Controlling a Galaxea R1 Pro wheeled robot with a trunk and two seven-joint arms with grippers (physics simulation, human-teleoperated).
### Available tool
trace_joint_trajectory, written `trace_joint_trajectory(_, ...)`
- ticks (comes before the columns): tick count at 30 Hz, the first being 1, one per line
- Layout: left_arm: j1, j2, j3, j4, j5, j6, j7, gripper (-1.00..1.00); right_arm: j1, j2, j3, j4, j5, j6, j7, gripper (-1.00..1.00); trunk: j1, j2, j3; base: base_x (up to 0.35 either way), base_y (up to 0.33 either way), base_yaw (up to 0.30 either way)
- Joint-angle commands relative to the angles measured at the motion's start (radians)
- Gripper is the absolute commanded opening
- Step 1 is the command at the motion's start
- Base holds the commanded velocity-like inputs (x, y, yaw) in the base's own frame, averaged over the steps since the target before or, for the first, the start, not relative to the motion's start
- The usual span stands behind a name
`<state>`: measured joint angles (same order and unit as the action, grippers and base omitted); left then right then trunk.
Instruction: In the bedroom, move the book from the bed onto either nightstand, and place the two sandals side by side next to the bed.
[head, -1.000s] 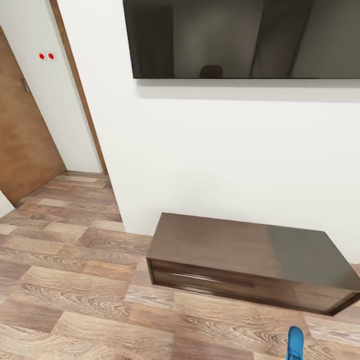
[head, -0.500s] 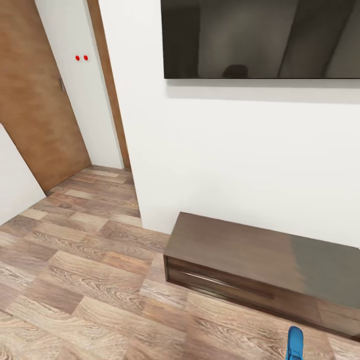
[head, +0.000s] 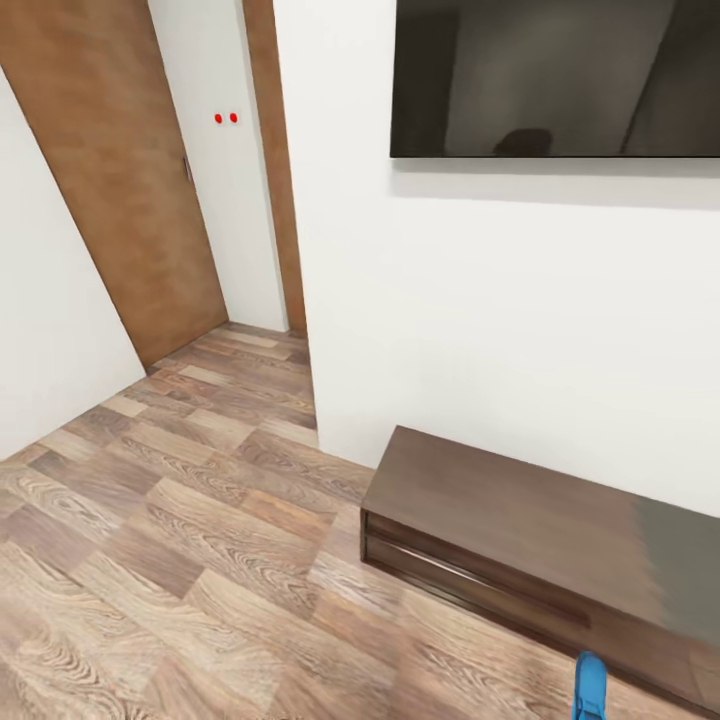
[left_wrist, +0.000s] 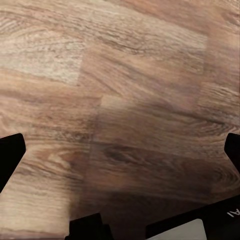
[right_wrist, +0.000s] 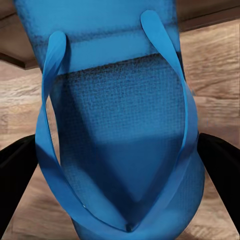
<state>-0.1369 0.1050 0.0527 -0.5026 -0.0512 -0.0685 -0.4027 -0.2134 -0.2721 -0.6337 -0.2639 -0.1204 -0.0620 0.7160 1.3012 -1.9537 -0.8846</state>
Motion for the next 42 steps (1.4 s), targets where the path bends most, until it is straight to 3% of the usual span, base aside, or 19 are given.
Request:
trace_joint_trajectory(1, -0.001, -0.001, 0.006, 0.001, -0.006, -0.004, -0.006, 1.00, 0.000, 0.000, 0.000, 0.002, -0.007, -0.001, 0.005, -1.00, 0.000, 0.000, -0.001, 0.000, 0.000, 0.271)
trace_joint_trajectory(42, -0.001, -0.002, 0.005, 0.001, -0.006, -0.004, -0.005, 1.00, 0.000, -0.001, -0.001, 0.000, -0.007, -0.001, 0.007, -1.00, 0.000, 0.000, -0.001, 0.000, 0.000, 0.271)
